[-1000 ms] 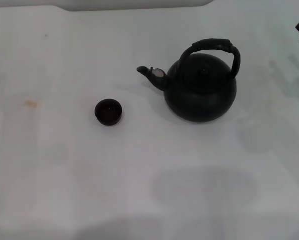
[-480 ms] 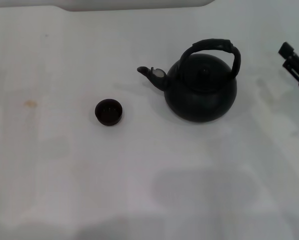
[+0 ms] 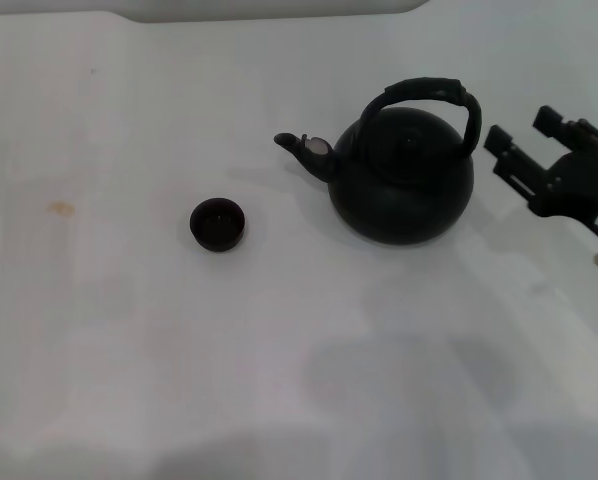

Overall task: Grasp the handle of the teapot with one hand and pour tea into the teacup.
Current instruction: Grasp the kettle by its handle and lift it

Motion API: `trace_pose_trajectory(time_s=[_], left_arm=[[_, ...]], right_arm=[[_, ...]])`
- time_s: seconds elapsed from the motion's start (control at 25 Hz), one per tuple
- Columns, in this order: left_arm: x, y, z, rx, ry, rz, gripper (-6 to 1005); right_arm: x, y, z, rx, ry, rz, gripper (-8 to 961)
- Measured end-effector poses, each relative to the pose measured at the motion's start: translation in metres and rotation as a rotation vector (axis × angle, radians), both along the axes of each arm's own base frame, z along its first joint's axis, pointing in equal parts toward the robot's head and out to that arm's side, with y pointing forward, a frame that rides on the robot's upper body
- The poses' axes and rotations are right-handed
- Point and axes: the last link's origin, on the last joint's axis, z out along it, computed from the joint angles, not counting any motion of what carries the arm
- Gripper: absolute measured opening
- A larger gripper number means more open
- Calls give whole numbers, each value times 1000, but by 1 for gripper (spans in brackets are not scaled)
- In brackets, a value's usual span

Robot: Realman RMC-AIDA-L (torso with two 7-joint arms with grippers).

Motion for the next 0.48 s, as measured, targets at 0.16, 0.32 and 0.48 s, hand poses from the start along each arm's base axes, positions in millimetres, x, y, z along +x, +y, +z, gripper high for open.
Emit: trace_pose_trajectory(time_s=[0.16, 0.32, 0.48], left_arm=[[0, 0, 0, 1, -2, -2, 871], [-1, -2, 0, 0, -4, 1, 871], [-2, -3, -1, -4, -4, 5, 871]], right_arm=[[-6, 6, -11, -18, -40, -34, 656], [-11, 17, -19, -31, -77, -58, 655], [-16, 28, -22, -33, -96, -70, 655]])
